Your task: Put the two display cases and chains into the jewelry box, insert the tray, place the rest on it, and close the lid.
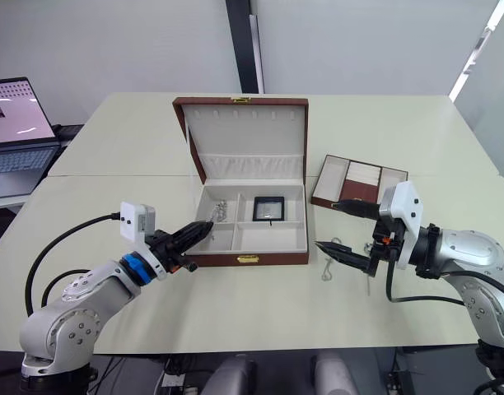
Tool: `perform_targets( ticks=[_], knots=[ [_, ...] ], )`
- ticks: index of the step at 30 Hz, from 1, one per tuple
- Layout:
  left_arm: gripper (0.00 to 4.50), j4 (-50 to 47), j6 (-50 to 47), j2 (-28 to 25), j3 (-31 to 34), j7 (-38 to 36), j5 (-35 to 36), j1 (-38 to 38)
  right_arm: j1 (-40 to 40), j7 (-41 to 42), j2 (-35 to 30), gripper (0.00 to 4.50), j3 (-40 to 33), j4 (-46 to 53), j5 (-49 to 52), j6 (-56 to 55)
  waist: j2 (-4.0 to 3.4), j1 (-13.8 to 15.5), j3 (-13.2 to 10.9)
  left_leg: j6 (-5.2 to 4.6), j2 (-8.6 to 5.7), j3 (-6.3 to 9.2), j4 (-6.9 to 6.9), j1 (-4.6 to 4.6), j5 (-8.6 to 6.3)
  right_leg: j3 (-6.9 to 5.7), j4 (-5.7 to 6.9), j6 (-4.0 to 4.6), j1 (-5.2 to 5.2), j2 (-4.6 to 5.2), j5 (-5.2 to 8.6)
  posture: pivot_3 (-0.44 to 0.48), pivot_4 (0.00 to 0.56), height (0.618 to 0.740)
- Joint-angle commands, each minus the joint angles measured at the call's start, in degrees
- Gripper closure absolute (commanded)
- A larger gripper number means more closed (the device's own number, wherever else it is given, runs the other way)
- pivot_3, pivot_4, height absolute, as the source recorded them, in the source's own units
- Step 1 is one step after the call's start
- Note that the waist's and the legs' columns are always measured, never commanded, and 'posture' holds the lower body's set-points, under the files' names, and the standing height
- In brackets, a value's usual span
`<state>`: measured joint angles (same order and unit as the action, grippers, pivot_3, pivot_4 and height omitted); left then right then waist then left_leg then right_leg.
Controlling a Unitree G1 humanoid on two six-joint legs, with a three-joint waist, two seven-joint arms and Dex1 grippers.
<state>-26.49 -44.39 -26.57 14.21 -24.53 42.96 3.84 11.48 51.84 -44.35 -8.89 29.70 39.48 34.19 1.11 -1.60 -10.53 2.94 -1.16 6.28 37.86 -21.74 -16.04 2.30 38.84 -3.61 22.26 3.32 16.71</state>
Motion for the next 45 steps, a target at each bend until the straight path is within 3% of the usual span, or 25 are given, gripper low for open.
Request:
perform_targets(
  ticks=[1,11,14,17,20,26,34,45],
  knots=[
    [2.9,-2.68,0.94,0.25,1.79,0.25,1.71,-0.63,0.9,0.46,-0.6,0.0,-0.49,0.72,0.31,-0.75,0.0,-0.01,0.0,0.0,0.0,-0.01,0.0,0.0,0.0,0.0,0.0,0.0,0.0,0.0,0.0,0.0,0.15,0.74],
    [0.04,-2.89,0.66,0.28,2.45,0.47,3.55,-0.47,0.98,1.15,-0.68,0.0,-0.69,-0.45,0.16,-0.95,0.0,0.03,0.0,0.0,0.0,0.0,0.0,0.0,0.0,0.0,0.0,0.0,0.0,0.0,0.0,0.0,0.15,0.74],
    [0.04,-1.37,-0.27,-1.65,5.16,-1.39,6.33,-0.44,0.09,1.06,-0.84,0.0,-1.8,-1.49,-0.07,-1.19,0.0,0.01,0.0,0.0,0.0,-0.01,0.0,0.0,0.0,0.0,0.0,0.0,0.0,0.0,0.0,0.0,0.15,0.74],
    [0.04,2.57,-1.74,-6.98,8.87,-6.37,8.69,-1.46,-1.21,1.09,-1.47,0.0,-3.92,-3.71,-0.45,-1.59,0.0,-0.01,0.0,0.0,0.02,0.0,-0.01,0.0,0.0,-0.01,0.0,0.0,0.0,-0.02,0.0,0.0,0.15,0.74],
    [0.04,7.49,1.31,-15.03,11.16,-13.29,4.1,-4.16,-4.17,2.38,-3.34,0.0,-7.53,-6.95,-1.26,-2.54,-0.02,-0.1,-0.01,-0.01,0.01,-0.06,-0.04,0.02,0.0,0.02,-0.01,0.01,0.02,-0.04,0.01,0.0,0.15,0.74],
    [0.04,20.35,10.01,-22.93,16.26,-20.24,-3.66,-6.67,-10.38,5.49,-7.4,0.0,-14.63,-17.66,-5.44,-7.01,-0.03,-0.03,-0.02,-0.01,0.01,-0.07,-0.05,0.01,-0.01,0.01,-0.09,0.02,-0.01,-0.03,0.01,0.0,0.15,0.74],
    [0.04,29.32,16.87,-23.81,20.54,-20.88,-9.06,-7.71,-15.05,6.31,-6.79,0.0,-18.76,-27.76,-8.86,-12.33,-0.03,-0.07,-0.02,-0.02,0.07,-0.1,-0.08,0.01,-0.01,0.03,-0.11,0.02,0.0,-0.03,0.01,0.0,0.15,0.74],
    [0.04,31.59,18.46,-23.8,25.68,-21.15,-11.52,-11.71,-16.92,7.04,-7.45,0.0,-19.75,-40.61,-13.58,-19.77,-0.03,-0.15,-0.02,-0.02,0.09,-0.12,-0.08,0.04,-0.01,0.04,-0.1,0.02,-0.01,-0.03,0.01,0.0,0.15,0.74]
  ],
)
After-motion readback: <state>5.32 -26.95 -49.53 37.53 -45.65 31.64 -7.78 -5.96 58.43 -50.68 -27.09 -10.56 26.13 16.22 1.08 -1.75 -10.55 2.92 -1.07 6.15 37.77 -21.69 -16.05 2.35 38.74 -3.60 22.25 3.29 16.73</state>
